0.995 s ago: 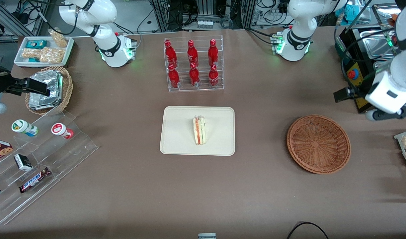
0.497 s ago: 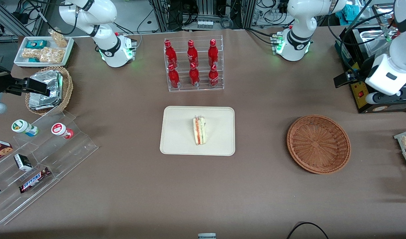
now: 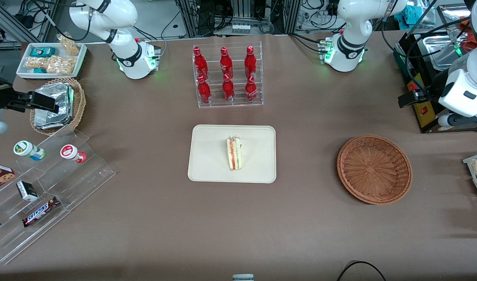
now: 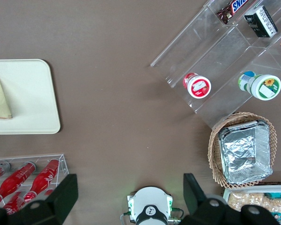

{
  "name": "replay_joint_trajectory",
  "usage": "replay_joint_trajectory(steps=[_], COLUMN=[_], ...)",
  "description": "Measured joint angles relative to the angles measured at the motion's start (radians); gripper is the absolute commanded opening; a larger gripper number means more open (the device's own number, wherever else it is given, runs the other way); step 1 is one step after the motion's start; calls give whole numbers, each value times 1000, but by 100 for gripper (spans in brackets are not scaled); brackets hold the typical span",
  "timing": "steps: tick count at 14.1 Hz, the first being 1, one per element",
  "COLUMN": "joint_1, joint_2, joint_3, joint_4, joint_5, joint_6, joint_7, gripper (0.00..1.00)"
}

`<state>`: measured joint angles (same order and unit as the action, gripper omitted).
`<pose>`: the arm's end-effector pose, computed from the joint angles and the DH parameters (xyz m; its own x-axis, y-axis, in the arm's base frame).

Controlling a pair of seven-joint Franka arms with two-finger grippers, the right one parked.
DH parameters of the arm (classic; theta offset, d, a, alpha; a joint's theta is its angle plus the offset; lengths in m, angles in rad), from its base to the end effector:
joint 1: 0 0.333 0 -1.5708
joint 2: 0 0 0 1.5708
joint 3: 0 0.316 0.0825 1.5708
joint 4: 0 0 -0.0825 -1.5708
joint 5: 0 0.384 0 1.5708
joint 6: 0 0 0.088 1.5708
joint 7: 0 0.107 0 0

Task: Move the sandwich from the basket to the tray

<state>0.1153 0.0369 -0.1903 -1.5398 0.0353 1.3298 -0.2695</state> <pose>0.5365 -0.0339 0.6011 0.9527 0.2019 -0.2273 0.1854 -0.9783 -0.0922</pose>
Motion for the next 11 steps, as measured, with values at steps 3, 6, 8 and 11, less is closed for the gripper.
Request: replay_joint_trajectory(steps=[3,6,8,11], joint_1=[-7,-9,-9,-9], joint_2=[1,3,4,4], joint_3=[0,0,0,0], joint_4=[0,0,0,0], joint_5=[-1,-1,-1,-1], joint_6=[0,0,0,3], joint_7=[0,0,0,0], gripper=[100,100,100,100])
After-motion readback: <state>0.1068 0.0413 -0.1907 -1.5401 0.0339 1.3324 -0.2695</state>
